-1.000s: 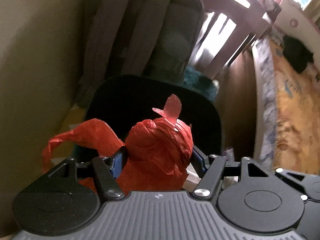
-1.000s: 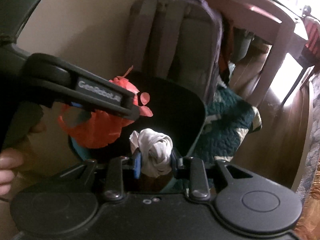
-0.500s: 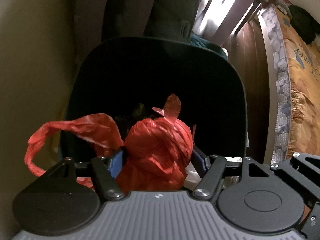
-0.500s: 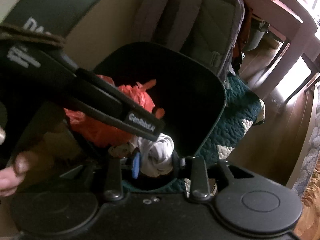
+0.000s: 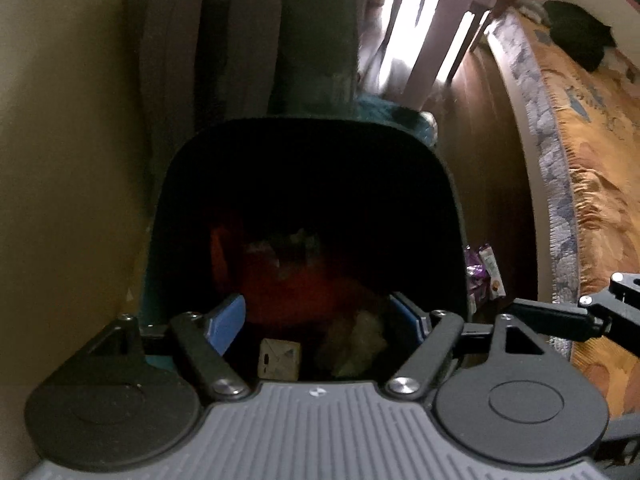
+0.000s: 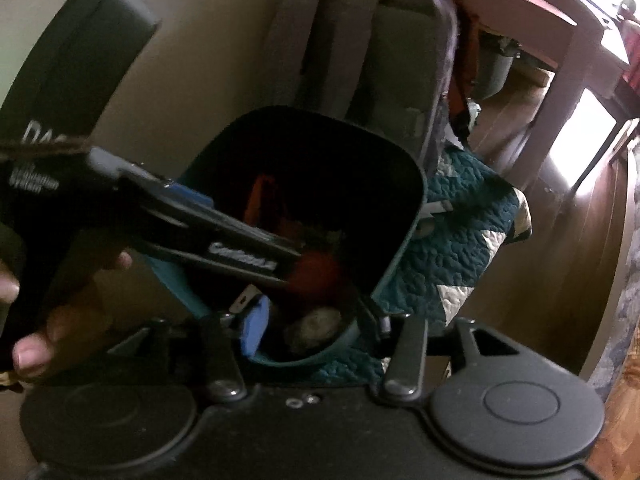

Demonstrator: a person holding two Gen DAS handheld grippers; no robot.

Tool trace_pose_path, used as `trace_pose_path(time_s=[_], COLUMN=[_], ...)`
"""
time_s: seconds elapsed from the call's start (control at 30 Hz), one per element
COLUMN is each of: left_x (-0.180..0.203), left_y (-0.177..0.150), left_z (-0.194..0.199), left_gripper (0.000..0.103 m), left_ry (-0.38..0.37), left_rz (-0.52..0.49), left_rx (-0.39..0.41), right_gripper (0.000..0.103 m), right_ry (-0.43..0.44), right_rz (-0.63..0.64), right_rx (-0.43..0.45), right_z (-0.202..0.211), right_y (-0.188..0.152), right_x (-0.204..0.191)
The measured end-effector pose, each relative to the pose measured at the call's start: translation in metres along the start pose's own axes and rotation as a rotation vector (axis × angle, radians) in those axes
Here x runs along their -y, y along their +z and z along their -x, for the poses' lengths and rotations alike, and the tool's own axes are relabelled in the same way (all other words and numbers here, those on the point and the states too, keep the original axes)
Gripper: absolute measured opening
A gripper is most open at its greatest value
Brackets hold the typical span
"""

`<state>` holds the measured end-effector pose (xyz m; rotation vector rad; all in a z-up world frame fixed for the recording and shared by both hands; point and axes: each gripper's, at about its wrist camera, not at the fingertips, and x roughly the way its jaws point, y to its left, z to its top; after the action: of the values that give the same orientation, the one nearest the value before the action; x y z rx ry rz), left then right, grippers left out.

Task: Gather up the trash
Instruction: 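Open both tools over the bin to drop the red bag and tissue, then move both tools back toward the purple chip bag and cookie packet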

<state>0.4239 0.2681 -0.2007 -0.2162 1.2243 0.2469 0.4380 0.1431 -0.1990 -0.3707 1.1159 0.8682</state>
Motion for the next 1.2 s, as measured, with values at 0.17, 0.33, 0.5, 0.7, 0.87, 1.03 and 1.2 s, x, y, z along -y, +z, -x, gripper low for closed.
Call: trace_pose_path(time_s=[0.17,0.33,0.5,0.7,0.87,1.03,1.2], left_x=[0.01,0.028,0.048,0.085,0.122,0.167,0.215], left_y=[-0.009,-0.012,-0.009,-0.006,0.001,0.005,0.0], left_z=[0.026,0.054,0.071,0.073,0.047,0.002,-0.057], left_gripper=[0.078,0.078,0.08,0.081,0.081,0.081,0.082], left_ry=[-0.009,-0.031,-0.092,-0.114,-0.137,-0.184,-0.183], left_rz=[-0.063,-0.147,-0.179,-0.223,-0.214,-0.151,-0.101], left_rx=[0.064,0.138,0.179,0.201,0.18,0.122,0.057], right_gripper=[0.052,0.055,0.057,0.064,0.073,0.081,0.094], right_ry=[0.007,0.0,-0.021,-0.09,-0.151,-0.171,-0.175], right_rz=[-0.061,-0.125,-0.179,-0.237,-0.309,-0.348,-0.347], right_rx=[0.05,0.112,0.156,0.2,0.216,0.194,0.142], right_z=[0.024,0.054,0.082,0.111,0.12,0.105,0.075], right_y=[-0.009,-0.019,-0.032,-0.062,-0.096,-0.132,-0.168], right_x=[0.009,0.02,0.038,0.078,0.132,0.192,0.252])
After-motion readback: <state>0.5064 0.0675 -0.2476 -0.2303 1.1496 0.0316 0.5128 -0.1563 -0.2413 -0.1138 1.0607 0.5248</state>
